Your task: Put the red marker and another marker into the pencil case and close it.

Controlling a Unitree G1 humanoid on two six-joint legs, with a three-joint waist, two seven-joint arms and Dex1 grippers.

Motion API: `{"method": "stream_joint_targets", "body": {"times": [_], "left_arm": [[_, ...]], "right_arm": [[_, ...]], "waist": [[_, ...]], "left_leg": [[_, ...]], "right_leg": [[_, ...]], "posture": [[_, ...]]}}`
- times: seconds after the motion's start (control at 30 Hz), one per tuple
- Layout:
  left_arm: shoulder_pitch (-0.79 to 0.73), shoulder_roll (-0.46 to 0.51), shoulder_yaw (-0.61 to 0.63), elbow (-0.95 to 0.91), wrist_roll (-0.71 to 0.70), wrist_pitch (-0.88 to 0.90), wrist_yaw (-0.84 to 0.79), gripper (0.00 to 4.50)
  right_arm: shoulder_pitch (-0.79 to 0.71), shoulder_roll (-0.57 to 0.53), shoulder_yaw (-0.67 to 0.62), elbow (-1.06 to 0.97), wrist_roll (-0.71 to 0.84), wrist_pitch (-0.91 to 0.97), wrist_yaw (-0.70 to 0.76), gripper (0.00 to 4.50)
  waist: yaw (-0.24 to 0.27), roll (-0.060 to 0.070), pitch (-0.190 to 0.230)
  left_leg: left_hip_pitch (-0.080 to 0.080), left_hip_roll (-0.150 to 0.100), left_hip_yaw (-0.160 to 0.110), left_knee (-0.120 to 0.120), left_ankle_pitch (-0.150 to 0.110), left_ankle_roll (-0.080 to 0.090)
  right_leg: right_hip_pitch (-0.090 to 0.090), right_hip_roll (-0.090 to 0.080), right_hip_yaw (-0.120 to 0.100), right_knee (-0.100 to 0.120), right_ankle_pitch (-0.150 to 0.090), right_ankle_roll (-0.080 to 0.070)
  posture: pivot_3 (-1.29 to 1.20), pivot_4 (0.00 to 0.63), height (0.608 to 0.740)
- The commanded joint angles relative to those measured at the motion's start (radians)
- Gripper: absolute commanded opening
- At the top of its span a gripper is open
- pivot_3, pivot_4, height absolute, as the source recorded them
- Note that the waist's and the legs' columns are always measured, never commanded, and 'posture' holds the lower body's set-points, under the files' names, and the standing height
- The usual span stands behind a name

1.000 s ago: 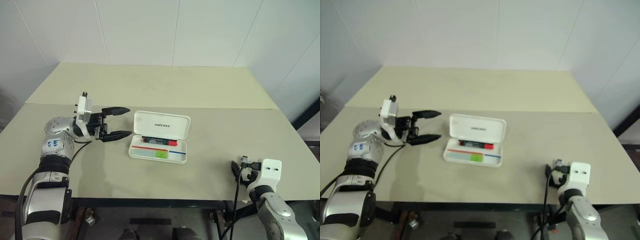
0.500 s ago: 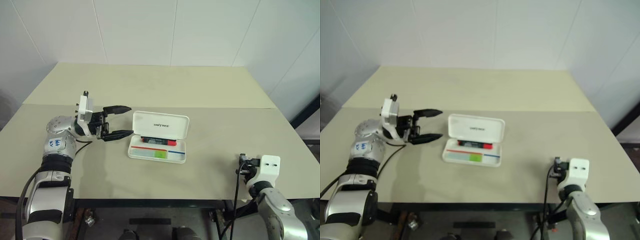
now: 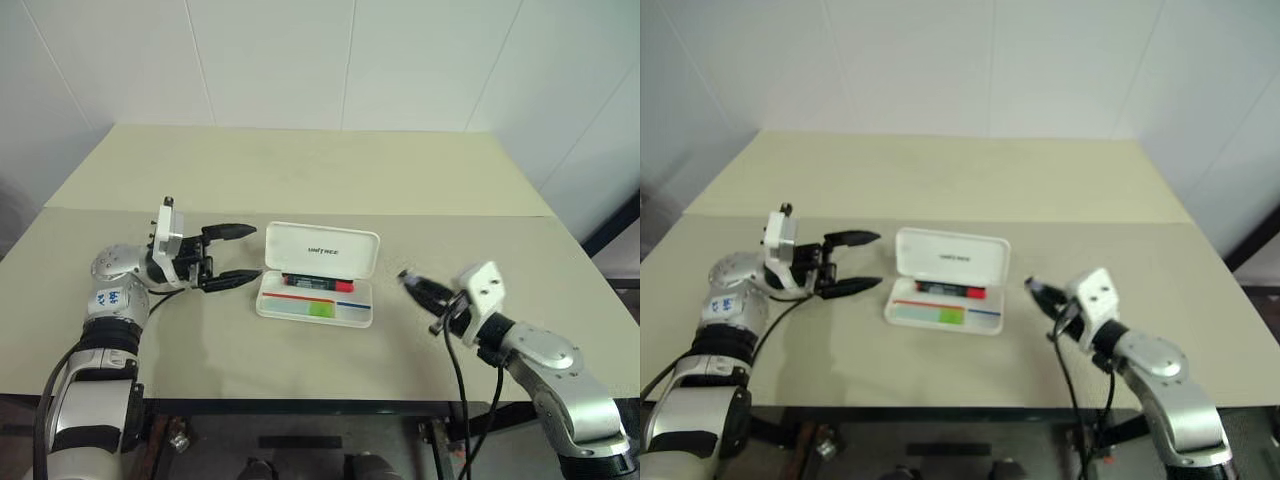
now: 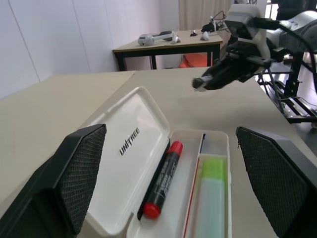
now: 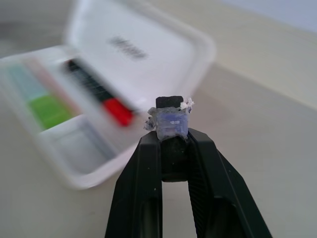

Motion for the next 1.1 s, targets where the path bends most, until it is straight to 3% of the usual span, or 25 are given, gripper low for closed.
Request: {"method": "stream_joint_targets", "body": {"times": [0.03,0.4,1.1], "left_arm": [[0.001,0.026,-0.013,0.021,0.009,-0.044,-0.112,4.50],[-0.011,0.007,0.002,0.050,0.031,-0.082,-0.110,4.50],[0.007,-0.009,0.003,0.000,0.040,-0.065,-0.079,4.50]], "right_arm": [[-0.077,-0.046,0.041,0.026,0.006,-0.052,0.127,0.35],[-0.331,-0.023,0.184,0.298,-0.055,-0.152,0.346,0.35],[-0.446,0.081,0.238,0.610,-0.154,-0.306,0.468,0.35]], "waist": [[0.000,0.000,0.000],[-0.002,-0.001,0.001],[-0.002,-0.001,0.001]], "left_leg": [[0.000,0.000,0.000,0.000,0.000,0.000],[0.001,0.001,0.000,0.000,0.000,0.000],[0.001,0.001,0.000,0.002,0.000,0.000]], "right_leg": [[0.000,0.000,0.000,0.000,0.000,0.000],[0.000,0.000,-0.001,0.000,0.000,0.000],[0.000,-0.001,-0.001,0.003,0.000,0.000]], "posture": [[0.00,0.150,0.740],[0.00,0.150,0.740],[0.00,0.150,0.740]]}}
